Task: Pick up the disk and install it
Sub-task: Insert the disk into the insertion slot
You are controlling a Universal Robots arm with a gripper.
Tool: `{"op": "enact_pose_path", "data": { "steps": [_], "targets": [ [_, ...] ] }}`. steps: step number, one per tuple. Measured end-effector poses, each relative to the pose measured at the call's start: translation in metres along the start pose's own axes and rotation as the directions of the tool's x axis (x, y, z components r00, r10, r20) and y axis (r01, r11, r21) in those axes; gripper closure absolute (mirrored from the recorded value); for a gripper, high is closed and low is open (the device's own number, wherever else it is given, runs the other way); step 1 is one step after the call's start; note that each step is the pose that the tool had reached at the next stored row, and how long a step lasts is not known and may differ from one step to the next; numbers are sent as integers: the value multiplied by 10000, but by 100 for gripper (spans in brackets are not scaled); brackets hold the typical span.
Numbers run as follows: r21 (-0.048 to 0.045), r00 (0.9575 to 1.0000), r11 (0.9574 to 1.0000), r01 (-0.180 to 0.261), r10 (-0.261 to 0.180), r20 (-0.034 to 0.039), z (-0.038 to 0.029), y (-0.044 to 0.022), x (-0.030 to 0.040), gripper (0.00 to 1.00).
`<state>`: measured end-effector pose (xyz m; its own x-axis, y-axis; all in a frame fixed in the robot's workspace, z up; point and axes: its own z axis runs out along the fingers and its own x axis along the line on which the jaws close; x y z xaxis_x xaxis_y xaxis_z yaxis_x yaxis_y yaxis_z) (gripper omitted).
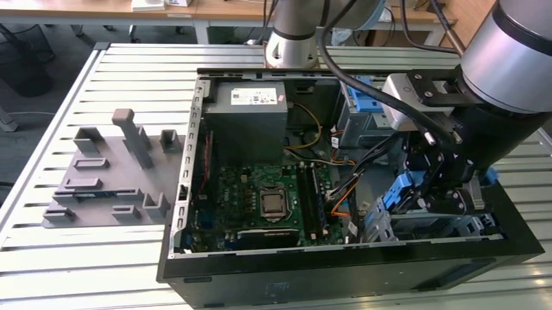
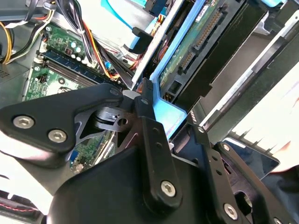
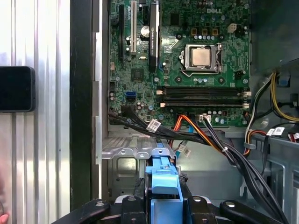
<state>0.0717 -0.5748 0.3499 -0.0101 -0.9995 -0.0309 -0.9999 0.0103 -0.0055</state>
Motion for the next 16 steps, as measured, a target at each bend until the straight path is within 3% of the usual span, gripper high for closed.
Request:
{"op": "enact_pose_path", "data": {
  "steps": [5,6,12,14,16],
  "targets": [
    [1,10000,10000,0,0,0,8,0,0,62],
    [0,10000,10000,0,0,0,8,0,0,56],
    [0,10000,10000,0,0,0,9,0,0,56],
    [0,10000,10000,0,0,0,9,0,0,57],
    [0,10000,10000,0,0,0,9,0,0,70]
  ]
}}
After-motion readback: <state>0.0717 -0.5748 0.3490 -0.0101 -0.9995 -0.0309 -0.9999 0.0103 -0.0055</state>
